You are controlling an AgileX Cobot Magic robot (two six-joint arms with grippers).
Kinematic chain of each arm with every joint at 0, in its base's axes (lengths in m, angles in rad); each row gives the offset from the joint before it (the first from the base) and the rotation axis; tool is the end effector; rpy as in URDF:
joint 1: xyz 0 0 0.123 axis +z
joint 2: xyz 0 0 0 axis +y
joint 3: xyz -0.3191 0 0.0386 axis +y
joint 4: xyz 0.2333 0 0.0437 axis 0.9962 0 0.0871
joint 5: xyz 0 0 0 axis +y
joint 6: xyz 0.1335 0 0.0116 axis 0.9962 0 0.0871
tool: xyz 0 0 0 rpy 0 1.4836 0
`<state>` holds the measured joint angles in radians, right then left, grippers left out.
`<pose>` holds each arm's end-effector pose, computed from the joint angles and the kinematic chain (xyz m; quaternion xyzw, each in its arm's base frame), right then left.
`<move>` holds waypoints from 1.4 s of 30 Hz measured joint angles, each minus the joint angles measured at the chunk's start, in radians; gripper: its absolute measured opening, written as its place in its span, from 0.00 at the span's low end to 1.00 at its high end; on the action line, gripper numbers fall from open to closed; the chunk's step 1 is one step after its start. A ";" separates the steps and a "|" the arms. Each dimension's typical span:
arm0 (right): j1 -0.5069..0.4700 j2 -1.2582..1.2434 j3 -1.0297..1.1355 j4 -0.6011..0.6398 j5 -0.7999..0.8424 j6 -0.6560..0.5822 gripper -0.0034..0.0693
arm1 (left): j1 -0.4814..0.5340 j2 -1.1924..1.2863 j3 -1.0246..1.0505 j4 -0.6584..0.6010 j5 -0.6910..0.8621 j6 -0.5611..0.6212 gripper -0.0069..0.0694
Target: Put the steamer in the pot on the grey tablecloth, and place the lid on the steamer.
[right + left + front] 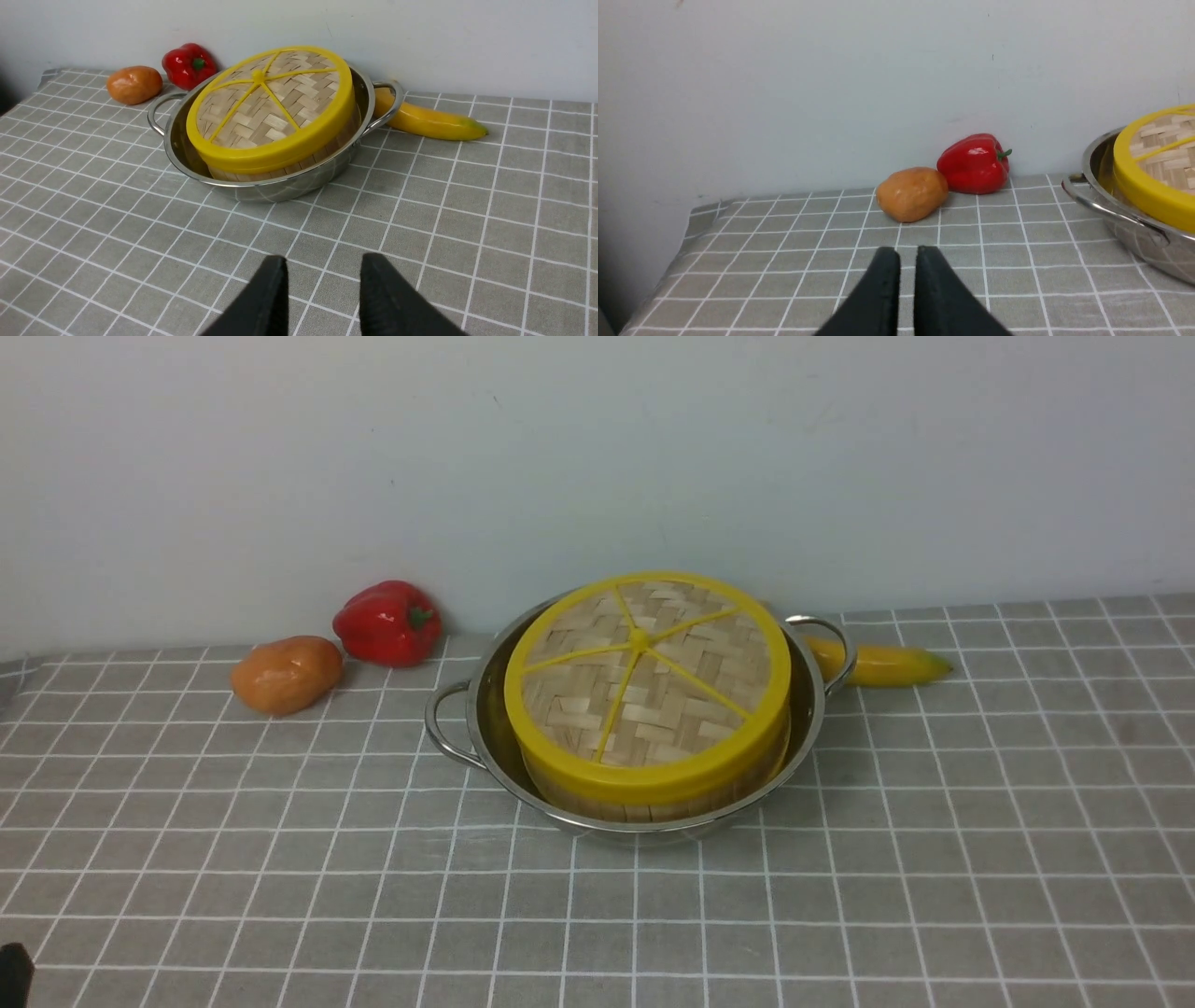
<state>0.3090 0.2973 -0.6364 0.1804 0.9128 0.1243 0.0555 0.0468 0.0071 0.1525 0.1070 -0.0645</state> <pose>0.0222 0.0271 0.3111 -0.0683 0.8504 0.1978 0.4826 0.0518 0.0051 0.1978 0.0061 0.7322 0.0545 0.6788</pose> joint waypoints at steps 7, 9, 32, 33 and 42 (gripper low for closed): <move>0.000 0.000 0.000 0.001 -0.001 0.000 0.38 | 0.000 0.000 0.000 0.000 -0.001 0.000 0.16; 0.000 0.000 0.000 0.001 -0.001 0.000 0.38 | 0.000 0.000 0.000 0.000 -0.001 0.000 0.17; -0.378 -0.203 0.481 -0.049 -0.621 -0.103 0.38 | 0.000 0.000 0.000 0.000 -0.002 0.000 0.24; -0.392 -0.222 0.523 -0.047 -0.658 -0.103 0.38 | 0.000 0.000 0.000 0.000 -0.002 0.000 0.24; -0.421 -0.294 0.643 -0.046 -0.732 -0.103 0.38 | 0.000 0.000 0.000 0.000 -0.002 0.000 0.26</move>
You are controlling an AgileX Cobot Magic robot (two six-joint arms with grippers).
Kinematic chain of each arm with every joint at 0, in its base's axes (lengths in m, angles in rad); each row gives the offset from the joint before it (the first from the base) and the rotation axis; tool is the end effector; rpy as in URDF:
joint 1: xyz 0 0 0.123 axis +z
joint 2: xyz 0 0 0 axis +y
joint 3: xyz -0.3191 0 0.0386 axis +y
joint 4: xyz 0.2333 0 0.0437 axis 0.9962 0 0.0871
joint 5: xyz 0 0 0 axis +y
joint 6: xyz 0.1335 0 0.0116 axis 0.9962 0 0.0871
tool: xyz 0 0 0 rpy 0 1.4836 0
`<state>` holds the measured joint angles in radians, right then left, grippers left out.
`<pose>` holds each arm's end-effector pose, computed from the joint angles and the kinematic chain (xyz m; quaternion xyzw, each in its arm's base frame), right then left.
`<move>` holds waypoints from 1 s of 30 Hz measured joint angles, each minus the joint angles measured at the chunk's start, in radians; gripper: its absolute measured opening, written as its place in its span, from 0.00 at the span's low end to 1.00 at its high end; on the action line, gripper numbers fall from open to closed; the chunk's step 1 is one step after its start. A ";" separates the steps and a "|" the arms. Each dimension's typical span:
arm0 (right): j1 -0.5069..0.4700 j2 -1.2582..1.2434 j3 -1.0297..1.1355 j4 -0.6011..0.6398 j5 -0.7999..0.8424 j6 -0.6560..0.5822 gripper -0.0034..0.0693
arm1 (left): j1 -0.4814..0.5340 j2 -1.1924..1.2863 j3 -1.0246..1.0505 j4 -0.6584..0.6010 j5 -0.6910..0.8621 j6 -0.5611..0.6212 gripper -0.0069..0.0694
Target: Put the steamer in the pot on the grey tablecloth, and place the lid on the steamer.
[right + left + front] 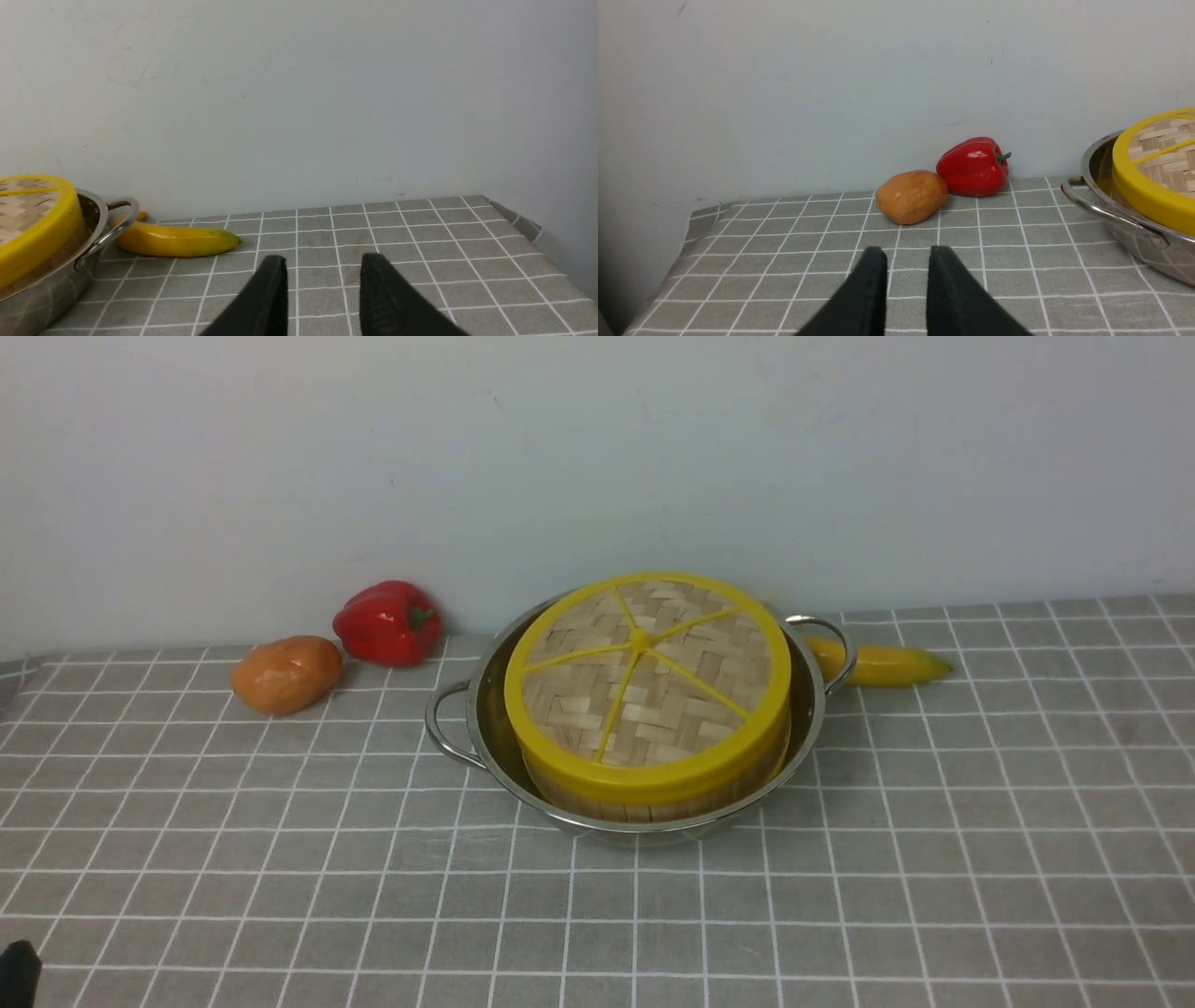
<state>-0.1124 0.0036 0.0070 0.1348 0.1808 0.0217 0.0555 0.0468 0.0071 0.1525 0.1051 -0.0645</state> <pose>0.0481 -0.0022 0.1902 0.0907 0.7369 0.0230 0.6695 0.0518 0.0050 0.1980 0.0062 0.7316 0.0544 0.6795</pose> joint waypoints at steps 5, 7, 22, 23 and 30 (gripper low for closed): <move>0.000 0.000 0.000 -0.006 0.013 0.000 0.38 | 0.000 0.000 0.000 0.000 0.000 0.000 0.27; 0.000 0.000 0.000 -0.006 0.012 0.000 0.38 | 0.000 0.000 0.000 0.000 0.000 0.000 0.27; 0.000 0.000 0.000 -0.006 0.013 0.000 0.38 | 0.000 0.000 0.000 0.000 0.000 0.000 0.30; 0.000 0.000 0.000 -0.006 0.013 0.000 0.38 | 0.000 0.000 0.000 0.000 0.000 0.000 0.31; 0.000 0.000 0.000 -0.006 0.013 -0.002 0.38 | 0.000 0.000 0.000 0.000 0.000 0.000 0.33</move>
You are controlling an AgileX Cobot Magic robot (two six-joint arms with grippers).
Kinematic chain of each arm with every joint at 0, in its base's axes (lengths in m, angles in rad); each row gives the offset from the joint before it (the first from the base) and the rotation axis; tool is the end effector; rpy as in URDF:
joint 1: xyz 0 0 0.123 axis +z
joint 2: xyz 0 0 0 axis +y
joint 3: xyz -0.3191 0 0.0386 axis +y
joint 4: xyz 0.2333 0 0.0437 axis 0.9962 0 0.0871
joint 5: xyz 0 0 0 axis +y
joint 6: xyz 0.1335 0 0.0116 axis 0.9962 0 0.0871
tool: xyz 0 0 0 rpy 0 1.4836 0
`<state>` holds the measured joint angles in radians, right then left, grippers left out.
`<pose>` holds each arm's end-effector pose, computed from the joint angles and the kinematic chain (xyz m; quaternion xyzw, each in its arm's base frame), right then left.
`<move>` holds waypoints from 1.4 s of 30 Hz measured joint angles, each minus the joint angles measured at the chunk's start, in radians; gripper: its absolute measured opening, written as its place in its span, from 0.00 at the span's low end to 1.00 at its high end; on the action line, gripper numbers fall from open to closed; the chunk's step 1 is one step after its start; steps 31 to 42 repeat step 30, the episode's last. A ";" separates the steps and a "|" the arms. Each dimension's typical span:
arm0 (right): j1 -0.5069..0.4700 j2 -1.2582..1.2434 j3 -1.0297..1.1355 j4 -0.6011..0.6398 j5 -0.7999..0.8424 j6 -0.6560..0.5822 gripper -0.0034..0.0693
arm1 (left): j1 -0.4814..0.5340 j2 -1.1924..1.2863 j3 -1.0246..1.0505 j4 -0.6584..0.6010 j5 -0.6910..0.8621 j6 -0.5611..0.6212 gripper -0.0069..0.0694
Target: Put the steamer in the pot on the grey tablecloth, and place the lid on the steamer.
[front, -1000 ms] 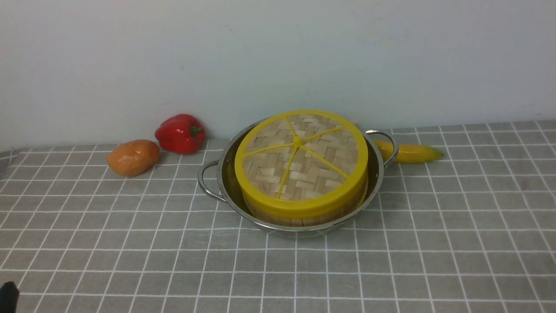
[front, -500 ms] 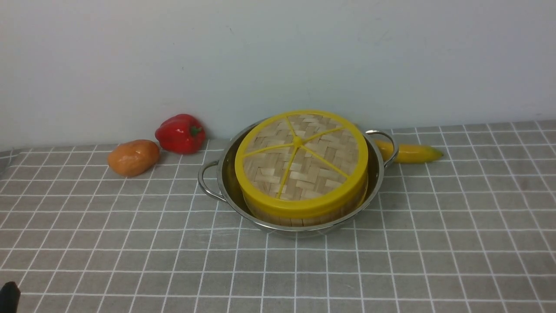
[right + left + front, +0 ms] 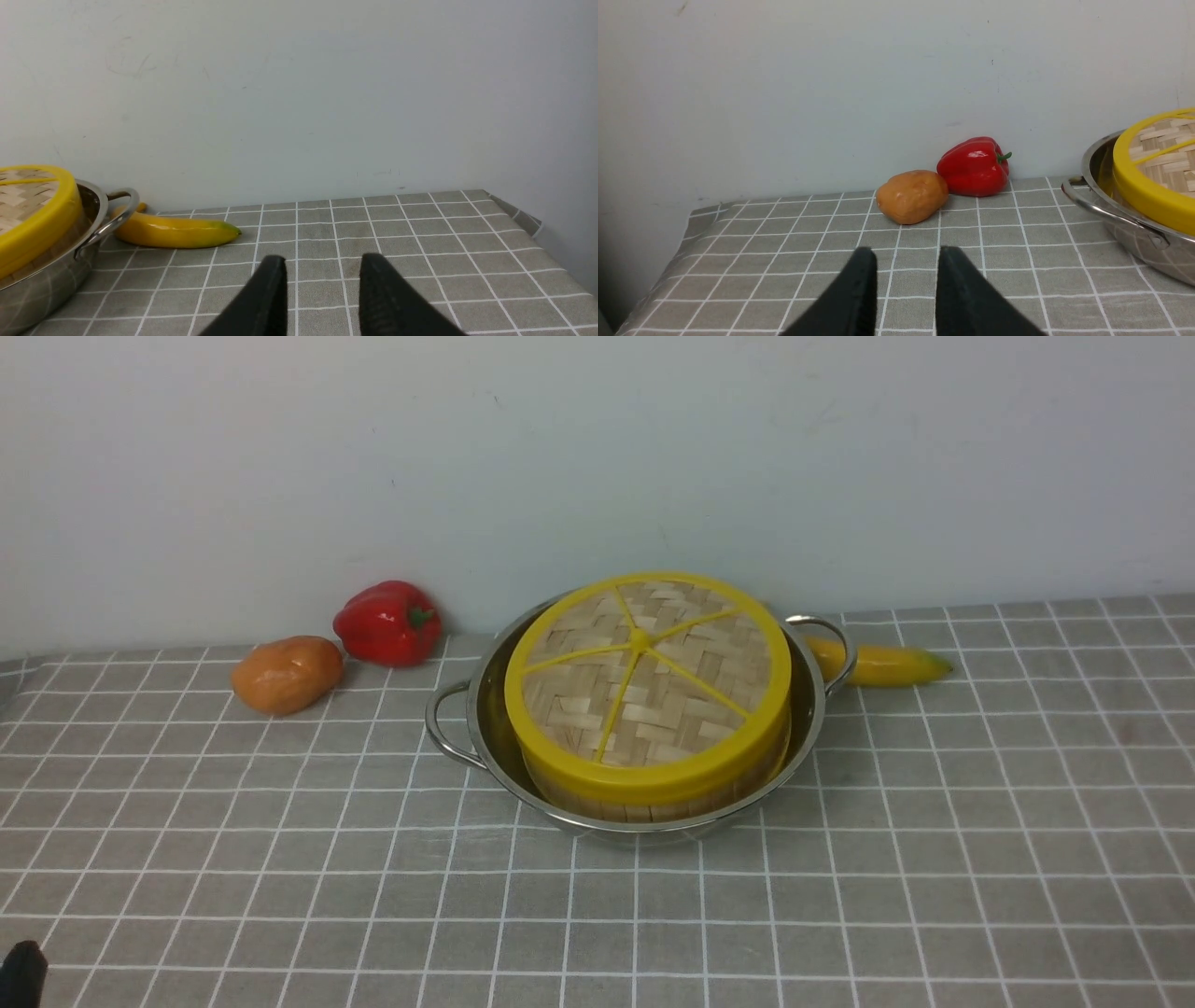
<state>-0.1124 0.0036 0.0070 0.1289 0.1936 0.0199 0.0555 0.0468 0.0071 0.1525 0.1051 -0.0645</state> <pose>0.0479 -0.0021 0.1885 0.0882 0.7415 0.0205 0.6648 0.0518 0.0050 0.1980 0.0062 0.7316 0.0544 0.6795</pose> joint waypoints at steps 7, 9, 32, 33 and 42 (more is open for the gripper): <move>0.000 0.000 0.000 0.000 0.000 0.001 0.38 | 0.000 0.000 0.000 0.000 0.000 0.000 0.34; 0.000 0.000 0.000 0.000 0.000 0.001 0.38 | 0.000 0.000 0.000 0.000 0.000 0.000 0.35; 0.000 0.000 0.000 0.000 0.000 0.001 0.38 | 0.000 0.000 0.000 0.000 0.000 0.000 0.37; 0.000 0.000 0.000 0.000 0.000 0.001 0.38 | 0.000 0.000 0.000 0.000 0.000 0.000 0.37; 0.000 0.000 0.000 0.000 0.000 0.001 0.38 | 0.000 0.000 0.000 0.000 0.000 0.000 0.37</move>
